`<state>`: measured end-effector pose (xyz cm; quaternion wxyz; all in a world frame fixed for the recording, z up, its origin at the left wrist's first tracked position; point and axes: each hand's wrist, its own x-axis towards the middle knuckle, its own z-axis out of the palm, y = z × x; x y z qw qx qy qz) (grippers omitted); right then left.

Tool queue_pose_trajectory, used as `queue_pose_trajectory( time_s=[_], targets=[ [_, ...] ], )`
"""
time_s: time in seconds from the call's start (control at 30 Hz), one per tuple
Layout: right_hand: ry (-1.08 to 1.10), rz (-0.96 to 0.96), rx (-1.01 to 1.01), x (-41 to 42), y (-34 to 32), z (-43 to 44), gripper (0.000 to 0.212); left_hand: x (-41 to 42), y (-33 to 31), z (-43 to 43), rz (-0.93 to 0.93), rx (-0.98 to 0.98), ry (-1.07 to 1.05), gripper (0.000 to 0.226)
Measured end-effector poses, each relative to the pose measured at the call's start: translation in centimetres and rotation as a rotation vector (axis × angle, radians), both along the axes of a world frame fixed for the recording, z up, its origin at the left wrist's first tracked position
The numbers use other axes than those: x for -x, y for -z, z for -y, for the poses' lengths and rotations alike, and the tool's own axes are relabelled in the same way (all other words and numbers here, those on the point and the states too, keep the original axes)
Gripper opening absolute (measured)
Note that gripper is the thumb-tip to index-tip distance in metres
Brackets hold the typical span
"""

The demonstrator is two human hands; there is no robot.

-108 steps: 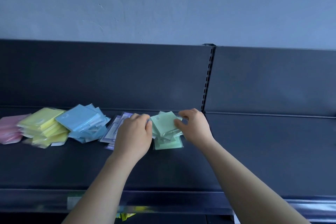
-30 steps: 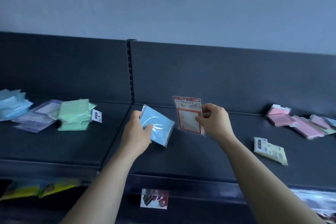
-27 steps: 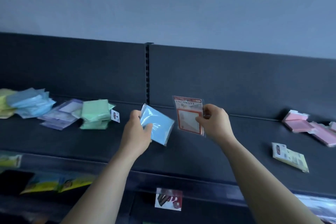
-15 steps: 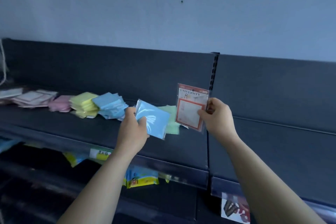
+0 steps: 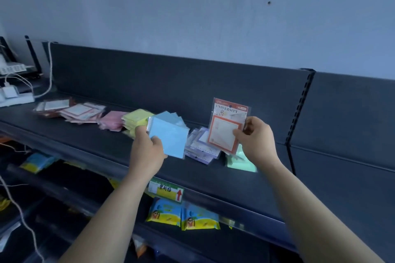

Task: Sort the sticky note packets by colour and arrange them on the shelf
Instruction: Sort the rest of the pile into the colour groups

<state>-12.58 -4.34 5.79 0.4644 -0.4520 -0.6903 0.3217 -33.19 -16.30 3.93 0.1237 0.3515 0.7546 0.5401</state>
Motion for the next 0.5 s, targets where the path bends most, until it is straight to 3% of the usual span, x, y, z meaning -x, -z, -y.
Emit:
queue_pose_trajectory(
  time_s=[0.3, 0.5],
  targets=[
    [-0.072, -0.054, 0.057, 4.4, 0.0, -3.7, 0.011, 4.8, -0.2, -4.0, 0.036, -0.164, -0.081, 0.028],
    [-0.052, -0.042, 0.047, 7.0, -0.5, -5.4, 0.014, 8.1, -0.8, -8.0, -0.031, -0.079, -0.050, 0.021]
  ],
)
